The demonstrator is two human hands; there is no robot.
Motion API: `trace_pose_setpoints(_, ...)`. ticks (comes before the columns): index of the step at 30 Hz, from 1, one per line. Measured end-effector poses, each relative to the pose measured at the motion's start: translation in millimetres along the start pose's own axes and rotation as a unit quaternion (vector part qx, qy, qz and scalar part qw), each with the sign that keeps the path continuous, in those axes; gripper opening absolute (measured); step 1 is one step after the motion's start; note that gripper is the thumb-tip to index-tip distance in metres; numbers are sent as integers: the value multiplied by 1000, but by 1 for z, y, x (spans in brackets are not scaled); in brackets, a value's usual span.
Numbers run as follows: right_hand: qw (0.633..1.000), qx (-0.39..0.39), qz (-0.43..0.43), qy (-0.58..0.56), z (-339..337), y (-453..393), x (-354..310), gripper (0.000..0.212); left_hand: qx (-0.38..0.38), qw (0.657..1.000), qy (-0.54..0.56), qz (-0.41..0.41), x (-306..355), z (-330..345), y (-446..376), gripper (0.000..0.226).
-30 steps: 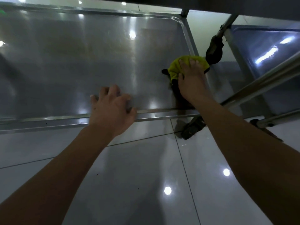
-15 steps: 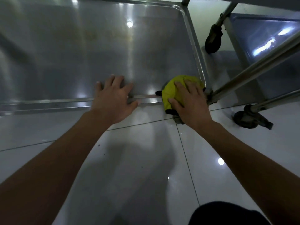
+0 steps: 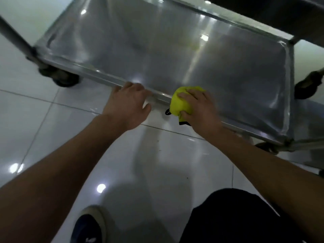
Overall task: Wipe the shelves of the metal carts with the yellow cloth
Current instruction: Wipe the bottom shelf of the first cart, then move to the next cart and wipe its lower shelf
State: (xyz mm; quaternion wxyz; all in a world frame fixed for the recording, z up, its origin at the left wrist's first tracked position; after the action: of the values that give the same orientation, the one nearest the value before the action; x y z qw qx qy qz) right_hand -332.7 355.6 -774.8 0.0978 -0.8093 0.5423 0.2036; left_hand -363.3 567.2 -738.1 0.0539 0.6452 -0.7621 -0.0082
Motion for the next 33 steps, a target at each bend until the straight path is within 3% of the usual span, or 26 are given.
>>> trace_pose_setpoints(7, 994, -31, -93, -45, 28, -70, -130, 59, 3, 993, -31, -110, -116, -33, 61, 44)
trace_pose_setpoints(18, 960, -104, -242, -98, -22, -56, -391, 50, -19, 950, 49, -309, -233, -165, 212, 46)
trace_pose_setpoints(26, 951, -185, -231, -87, -130, -13, -540, 53, -38, 894, 120, -430, -263, -297, 331, 45)
trace_pose_setpoints(33, 943, -219, -250, -24, -275, 16, -659, 56, -8, 872, 156, -464, -286, -482, 386, 44)
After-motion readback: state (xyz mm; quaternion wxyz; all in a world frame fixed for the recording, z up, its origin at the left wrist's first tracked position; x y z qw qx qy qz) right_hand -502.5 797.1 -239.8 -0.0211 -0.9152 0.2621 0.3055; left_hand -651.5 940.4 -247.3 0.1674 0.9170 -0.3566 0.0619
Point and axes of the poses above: each hand's wrist, its own y-axis away from the middle knuckle, its own z-axis out of the palm, x = y × z, the point moved 5 cm from there along -y, towards the middle knuckle, and after that the axes turned 8 degrees about -y, right-handed, at the moved point
